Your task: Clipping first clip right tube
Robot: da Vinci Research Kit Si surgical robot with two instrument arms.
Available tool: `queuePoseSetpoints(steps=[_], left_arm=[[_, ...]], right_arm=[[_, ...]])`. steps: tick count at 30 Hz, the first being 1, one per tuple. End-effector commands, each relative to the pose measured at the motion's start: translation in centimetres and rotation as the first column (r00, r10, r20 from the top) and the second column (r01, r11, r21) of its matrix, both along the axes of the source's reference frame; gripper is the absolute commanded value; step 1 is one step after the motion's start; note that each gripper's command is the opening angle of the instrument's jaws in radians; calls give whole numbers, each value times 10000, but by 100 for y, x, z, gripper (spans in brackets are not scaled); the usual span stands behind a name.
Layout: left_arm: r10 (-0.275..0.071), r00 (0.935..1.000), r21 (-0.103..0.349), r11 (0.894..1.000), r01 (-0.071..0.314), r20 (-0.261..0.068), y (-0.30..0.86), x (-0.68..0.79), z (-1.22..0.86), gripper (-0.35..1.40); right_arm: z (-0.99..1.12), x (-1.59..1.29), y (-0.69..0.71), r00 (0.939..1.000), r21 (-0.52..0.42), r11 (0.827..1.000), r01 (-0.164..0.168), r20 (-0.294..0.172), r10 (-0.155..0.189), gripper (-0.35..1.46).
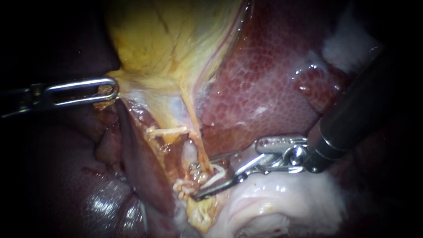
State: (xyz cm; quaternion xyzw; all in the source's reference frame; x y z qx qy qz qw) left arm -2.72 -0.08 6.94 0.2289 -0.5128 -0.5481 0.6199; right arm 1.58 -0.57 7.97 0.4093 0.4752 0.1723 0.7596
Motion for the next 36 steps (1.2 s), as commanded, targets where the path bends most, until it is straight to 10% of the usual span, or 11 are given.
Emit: queuePoseSetpoints(steps=[1,14,18,36], left_arm=[[-39,10000,2,10000,39,23,1,1,-1,-35],[-41,10000,5,10000,41,23,1,2,-1,-35],[-41,10000,5,10000,41,22,1,2,-1,-35],[-43,10000,4,10000,43,21,1,2,-1,-35]], right_arm=[[1,0,0,10000,3,10000,-14,16,14,44],[15,0,-1,10000,111,9999,-47,71,46,32],[12,-2,4,9999,185,9998,-26,137,23,-35],[15,-2,5,9994,117,9999,100,329,-104,-35]])
